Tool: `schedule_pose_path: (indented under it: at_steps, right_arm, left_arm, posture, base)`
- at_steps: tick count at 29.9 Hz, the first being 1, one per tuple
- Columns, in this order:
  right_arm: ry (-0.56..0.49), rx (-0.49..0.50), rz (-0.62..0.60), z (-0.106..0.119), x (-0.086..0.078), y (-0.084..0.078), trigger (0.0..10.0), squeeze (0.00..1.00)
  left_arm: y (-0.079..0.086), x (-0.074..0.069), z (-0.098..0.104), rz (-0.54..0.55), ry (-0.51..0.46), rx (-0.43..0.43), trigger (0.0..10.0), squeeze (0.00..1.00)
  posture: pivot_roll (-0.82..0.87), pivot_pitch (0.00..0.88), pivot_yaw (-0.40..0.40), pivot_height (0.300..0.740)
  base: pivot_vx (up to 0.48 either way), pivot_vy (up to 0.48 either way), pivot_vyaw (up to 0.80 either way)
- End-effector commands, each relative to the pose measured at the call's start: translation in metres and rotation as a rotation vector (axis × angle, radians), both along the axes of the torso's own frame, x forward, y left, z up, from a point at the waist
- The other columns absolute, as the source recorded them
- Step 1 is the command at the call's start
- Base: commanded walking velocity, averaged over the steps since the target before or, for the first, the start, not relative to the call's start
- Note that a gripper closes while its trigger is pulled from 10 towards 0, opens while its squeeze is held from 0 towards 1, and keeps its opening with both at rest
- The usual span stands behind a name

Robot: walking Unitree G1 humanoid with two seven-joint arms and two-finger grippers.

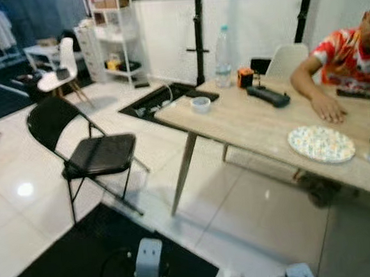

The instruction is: Restocking fridge

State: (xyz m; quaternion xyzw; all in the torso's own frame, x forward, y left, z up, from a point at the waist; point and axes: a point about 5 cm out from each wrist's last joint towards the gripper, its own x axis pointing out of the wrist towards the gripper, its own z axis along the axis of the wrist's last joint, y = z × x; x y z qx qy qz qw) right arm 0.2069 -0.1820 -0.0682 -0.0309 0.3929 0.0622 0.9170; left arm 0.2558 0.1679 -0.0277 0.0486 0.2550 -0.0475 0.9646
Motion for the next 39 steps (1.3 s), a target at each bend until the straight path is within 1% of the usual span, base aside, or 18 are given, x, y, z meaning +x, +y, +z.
schedule_pose_path:
  at_steps: [1, 8, 10, 11, 12, 14, 16, 20, 29, 33, 39]
  right_arm:
    - [0.013, 0.019, -0.012, -0.003, -0.005, 0.004, 10.0, 0.0]
    - [0.016, 0.024, -0.025, -0.004, -0.007, 0.004, 10.0, 0.0]
    - [0.01, 0.024, -0.036, -0.004, -0.007, 0.003, 10.0, 0.0]
    - [0.01, 0.024, -0.036, -0.004, -0.007, 0.003, 10.0, 0.0]
    - [0.01, 0.034, -0.055, -0.004, -0.007, 0.003, 10.0, 0.0]
    - [0.016, 0.014, -0.041, -0.006, -0.01, 0.002, 10.0, 0.0]
    - [0.018, 0.011, -0.039, -0.006, -0.011, 0.002, 10.0, 0.0]
    - [0.021, 0.009, -0.046, -0.007, -0.014, 0.0, 10.0, 0.0]
    - [0.023, 0.007, -0.054, -0.007, -0.014, -0.002, 10.0, 0.0]
    - [0.022, 0.006, -0.05, -0.007, -0.013, -0.001, 10.0, 0.0]
    - [0.018, 0.008, -0.045, -0.006, -0.012, 0.0, 10.0, 0.0]
  left_arm:
    - [0.001, -0.001, -0.001, -0.012, 0.016, 0.011, 10.0, 0.0]
    - [0.002, 0.0, -0.001, -0.02, 0.02, 0.021, 10.0, 0.0]
    - [0.0, 0.003, 0.001, -0.021, 0.019, -0.004, 10.0, 0.0]
    - [0.0, 0.003, 0.001, -0.021, 0.019, -0.004, 10.0, 0.0]
    - [-0.001, 0.003, 0.0, -0.038, 0.031, 0.015, 10.0, 0.0]
    - [-0.005, 0.004, 0.001, -0.095, 0.03, 0.028, 10.0, 0.0]
    - [-0.006, 0.004, 0.001, -0.102, 0.027, 0.03, 10.0, 0.0]
    - [-0.011, 0.003, 0.001, -0.134, 0.026, 0.036, 10.0, 0.0]
    - [-0.01, 0.002, 0.0, -0.119, 0.031, 0.039, 10.0, 0.0]
    - [-0.004, 0.003, 0.001, -0.071, 0.027, 0.038, 10.0, 0.0]
    - [-0.001, 0.002, 0.0, -0.057, 0.026, 0.043, 10.0, 0.0]
  posture:
    - [-0.01, 0.097, 0.052, 0.74]
    - [-0.01, 0.098, 0.056, 0.74]
    - [-0.01, 0.099, 0.057, 0.74]
    - [-0.01, 0.099, 0.057, 0.74]
    - [-0.01, 0.099, 0.058, 0.74]
    - [-0.01, 0.101, 0.061, 0.74]
    - [-0.01, 0.101, 0.062, 0.74]
    - [-0.01, 0.1, 0.065, 0.74]
    - [-0.01, 0.101, 0.064, 0.74]
    - [-0.01, 0.101, 0.064, 0.74]
    - [-0.01, 0.099, 0.06, 0.74]
  base:
    - [0.45, 0.0, -0.8]
    - [0.439, 0.0, -0.8]
    - [0.0, 0.0, -0.8]
    - [0.0, 0.0, -0.8]
    - [0.0, 0.0, -0.8]
    - [0.0, 0.0, 0.0]
    - [0.0, 0.0, 0.0]
    - [0.0, -0.48, 0.0]
    - [0.0, -0.48, 0.0]
    - [0.0, 0.0, 0.0]
    - [0.0, 0.0, 0.0]
